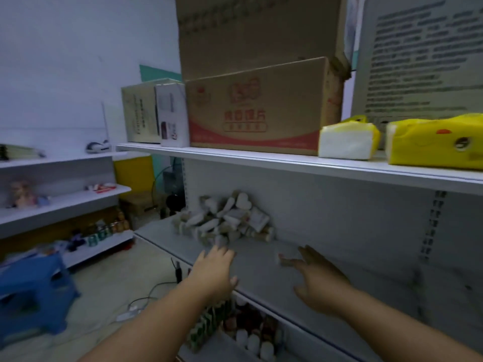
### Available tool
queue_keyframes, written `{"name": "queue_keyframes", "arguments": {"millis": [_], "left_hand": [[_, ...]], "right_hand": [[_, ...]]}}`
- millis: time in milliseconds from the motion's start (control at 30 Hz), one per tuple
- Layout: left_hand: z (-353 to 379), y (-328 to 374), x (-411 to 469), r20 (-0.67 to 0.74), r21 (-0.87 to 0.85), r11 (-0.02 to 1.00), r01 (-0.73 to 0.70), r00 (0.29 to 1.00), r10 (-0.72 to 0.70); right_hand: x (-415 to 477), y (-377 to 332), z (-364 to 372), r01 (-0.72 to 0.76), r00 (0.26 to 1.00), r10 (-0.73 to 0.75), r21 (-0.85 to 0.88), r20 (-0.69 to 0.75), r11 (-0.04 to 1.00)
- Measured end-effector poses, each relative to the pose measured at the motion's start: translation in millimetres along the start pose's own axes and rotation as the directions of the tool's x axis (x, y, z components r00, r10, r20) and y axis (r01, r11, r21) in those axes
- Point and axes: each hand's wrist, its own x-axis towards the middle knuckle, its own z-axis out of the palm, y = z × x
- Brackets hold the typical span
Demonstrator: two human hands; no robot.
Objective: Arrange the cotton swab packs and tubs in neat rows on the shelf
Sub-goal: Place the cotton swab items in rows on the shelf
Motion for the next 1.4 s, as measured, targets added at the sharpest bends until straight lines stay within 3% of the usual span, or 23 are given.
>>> {"name": "queue_keyframes", "arguments": {"millis": [233, 433, 500, 600, 667, 733, 867, 1167, 1300, 1400], "left_hand": [[13.3, -109.7, 12.6, 0.062, -0.079, 0.994, 0.071, 0.996, -0.066], [35.6, -134.6, 60.0, 0.081, -0.226, 0.971, 0.079, 0.995, -0.062], [39.0, -141.3, 80.5, 0.105, -0.314, 0.942, 0.117, 0.991, -0.088], [43.4, -150.6, 111.8, 0.078, -0.421, 0.891, 0.172, 0.985, -0.154], [44.4, -155.0, 131.4, 0.021, -0.492, 0.849, 0.193, 0.978, -0.210], [45.6, -157.2, 149.9, -0.064, -0.545, 0.818, 0.185, 0.963, -0.261], [51.6, -158.1, 181.4, -0.218, -0.579, 0.805, 0.130, 0.927, -0.306], [65.0, -167.5, 233.1, -0.408, -0.487, 0.865, -0.123, 0.908, -0.100], [54.6, -175.2, 239.9, -0.428, -0.421, 0.879, -0.223, 0.904, 0.024], [47.0, -182.4, 238.6, -0.382, -0.469, 0.851, -0.238, 0.923, 0.047]], "right_hand": [[69.7, -51.4, 40.3, -0.001, 0.989, 0.002, -0.004, 0.149, 1.000], [136.3, -51.0, 68.5, -0.123, 0.990, 0.104, 0.209, 0.096, 0.970], [168.7, -51.5, 86.0, -0.208, 0.977, 0.209, 0.447, 0.047, 0.870], [218.5, -58.1, 110.3, -0.302, 0.910, 0.398, 0.841, 0.115, 0.449], [243.9, -64.8, 118.6, -0.268, 0.870, 0.472, 0.942, 0.146, 0.202], [264.8, -71.2, 122.3, -0.207, 0.847, 0.511, 0.976, 0.147, 0.062], [293.3, -79.9, 129.5, -0.199, 0.821, 0.536, 0.978, 0.198, -0.056], [302.5, -90.9, 130.8, -0.184, 0.762, 0.634, 0.983, 0.132, 0.017], [298.4, -88.6, 122.7, -0.214, 0.721, 0.649, 0.969, 0.243, -0.125], [289.5, -82.1, 117.7, -0.204, 0.671, 0.650, 0.932, 0.357, -0.301]]}}
